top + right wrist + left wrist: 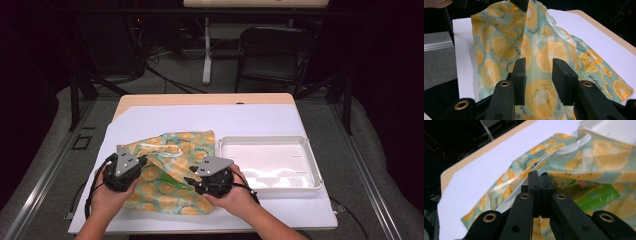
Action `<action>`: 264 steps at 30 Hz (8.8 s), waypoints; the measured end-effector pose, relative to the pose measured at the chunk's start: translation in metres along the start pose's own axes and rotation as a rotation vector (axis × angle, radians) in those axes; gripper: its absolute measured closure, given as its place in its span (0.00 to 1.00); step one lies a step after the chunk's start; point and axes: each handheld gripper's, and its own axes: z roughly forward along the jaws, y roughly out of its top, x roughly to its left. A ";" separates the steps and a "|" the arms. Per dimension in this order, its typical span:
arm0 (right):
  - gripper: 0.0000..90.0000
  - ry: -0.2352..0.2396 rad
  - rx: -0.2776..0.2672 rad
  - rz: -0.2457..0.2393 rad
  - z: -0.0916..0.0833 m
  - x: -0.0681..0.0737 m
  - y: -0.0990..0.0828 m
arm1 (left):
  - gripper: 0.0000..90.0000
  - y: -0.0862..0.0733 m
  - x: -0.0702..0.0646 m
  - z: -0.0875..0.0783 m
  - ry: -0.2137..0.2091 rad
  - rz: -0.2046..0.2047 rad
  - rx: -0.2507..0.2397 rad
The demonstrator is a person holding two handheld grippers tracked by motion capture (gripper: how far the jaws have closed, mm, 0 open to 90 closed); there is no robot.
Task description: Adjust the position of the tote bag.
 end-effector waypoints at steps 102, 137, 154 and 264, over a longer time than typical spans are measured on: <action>1.00 -0.344 0.336 0.332 0.077 -0.129 -0.023 | 0.61 0.034 0.055 0.131 -0.081 -0.132 0.059; 0.94 -0.291 0.323 0.355 0.082 -0.133 -0.033 | 0.58 0.005 0.058 0.080 -0.187 -0.195 0.095; 0.92 -0.289 0.326 0.348 0.085 -0.134 -0.036 | 0.79 0.002 0.021 0.096 -0.372 -0.135 0.145; 0.94 -0.041 0.264 0.174 0.060 -0.007 -0.068 | 0.50 -0.006 -0.004 0.116 -0.556 -0.138 0.205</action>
